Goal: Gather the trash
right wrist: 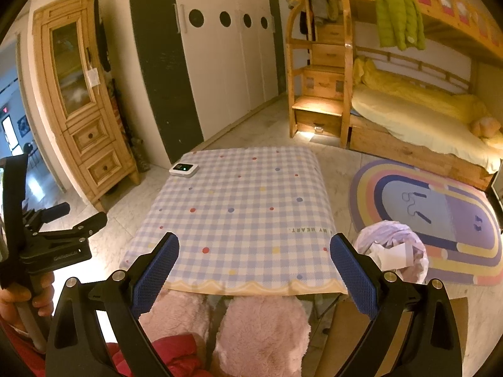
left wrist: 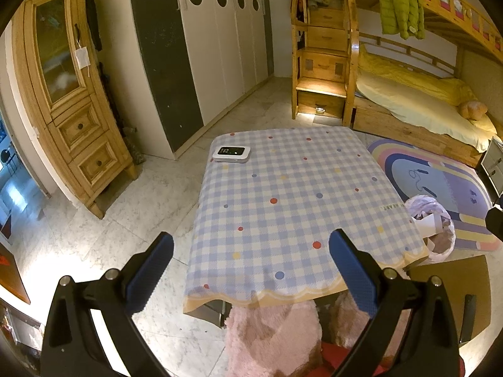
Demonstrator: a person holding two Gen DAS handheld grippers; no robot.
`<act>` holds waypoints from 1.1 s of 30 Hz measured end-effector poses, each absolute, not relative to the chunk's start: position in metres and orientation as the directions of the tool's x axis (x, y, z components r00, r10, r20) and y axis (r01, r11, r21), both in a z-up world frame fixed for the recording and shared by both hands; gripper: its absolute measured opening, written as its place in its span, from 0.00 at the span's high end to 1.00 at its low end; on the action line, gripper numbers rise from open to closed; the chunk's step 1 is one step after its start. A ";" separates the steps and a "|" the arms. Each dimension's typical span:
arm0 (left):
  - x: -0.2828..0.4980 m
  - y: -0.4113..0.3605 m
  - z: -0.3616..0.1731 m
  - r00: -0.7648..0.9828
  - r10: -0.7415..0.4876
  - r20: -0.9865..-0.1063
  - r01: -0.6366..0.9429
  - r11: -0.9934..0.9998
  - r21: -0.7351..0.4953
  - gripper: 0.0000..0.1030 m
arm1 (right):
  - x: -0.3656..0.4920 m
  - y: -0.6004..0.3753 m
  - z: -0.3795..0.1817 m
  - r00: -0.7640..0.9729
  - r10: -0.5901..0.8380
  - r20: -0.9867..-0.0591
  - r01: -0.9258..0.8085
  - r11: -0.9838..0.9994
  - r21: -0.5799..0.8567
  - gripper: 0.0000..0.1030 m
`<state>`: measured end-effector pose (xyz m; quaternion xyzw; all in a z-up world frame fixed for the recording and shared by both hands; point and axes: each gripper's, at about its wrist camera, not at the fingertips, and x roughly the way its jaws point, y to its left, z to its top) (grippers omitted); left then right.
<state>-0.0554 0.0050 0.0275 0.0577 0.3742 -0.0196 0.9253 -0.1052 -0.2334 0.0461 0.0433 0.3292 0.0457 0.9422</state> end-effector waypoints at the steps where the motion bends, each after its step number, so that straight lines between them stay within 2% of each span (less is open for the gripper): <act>1: -0.055 0.004 0.027 0.718 0.008 -0.696 0.081 0.992 0.095 0.07 | -0.106 -0.235 0.044 0.780 0.106 -0.617 -0.048 0.993 0.109 0.07; 4: -0.053 0.000 0.022 0.712 -0.008 -0.702 0.097 0.992 0.086 0.07 | -0.103 -0.247 0.042 0.784 0.073 -0.616 -0.011 0.995 0.103 0.07; 8: -0.047 0.000 0.007 0.697 -0.056 -0.715 0.132 0.990 0.052 0.07 | -0.106 -0.286 0.022 0.791 -0.055 -0.610 0.109 0.993 0.052 0.07; 12: -0.044 -0.002 -0.021 0.651 -0.109 -0.751 0.185 0.983 0.018 0.07 | -0.109 -0.343 -0.036 0.724 -0.196 -0.661 0.250 0.968 -0.013 0.07; 14: -0.043 -0.003 -0.034 0.621 -0.137 -0.772 0.203 0.979 -0.011 0.07 | -0.118 -0.380 -0.089 0.656 -0.237 -0.717 0.342 0.940 0.002 0.07; 16: -0.044 -0.004 -0.044 0.600 -0.151 -0.786 0.213 0.977 -0.025 0.07 | -0.130 -0.410 -0.144 0.602 -0.234 -0.764 0.419 0.906 0.053 0.07; 19: -0.046 -0.006 -0.053 0.586 -0.146 -0.797 0.223 0.975 -0.015 0.07 | -0.138 -0.429 -0.198 0.545 -0.237 -0.805 0.470 0.880 0.060 0.07; 22: -0.050 -0.009 -0.056 0.582 -0.147 -0.800 0.223 0.975 -0.017 0.07 | -0.136 -0.441 -0.246 0.514 -0.217 -0.830 0.447 0.893 0.043 0.07; 25: -0.054 -0.010 -0.056 0.585 -0.144 -0.798 0.218 0.976 -0.017 0.07 | -0.133 -0.466 -0.271 0.516 -0.139 -0.845 0.437 0.891 0.120 0.07; 30: -0.062 -0.007 -0.056 0.597 -0.138 -0.790 0.210 0.978 -0.013 0.07 | -0.137 -0.475 -0.282 0.503 -0.303 -0.809 0.484 0.875 -0.026 0.06; 33: -0.069 -0.002 -0.057 0.604 -0.143 -0.784 0.207 0.978 -0.018 0.07 | -0.146 -0.476 -0.284 0.522 -0.265 -0.811 0.484 0.875 0.026 0.06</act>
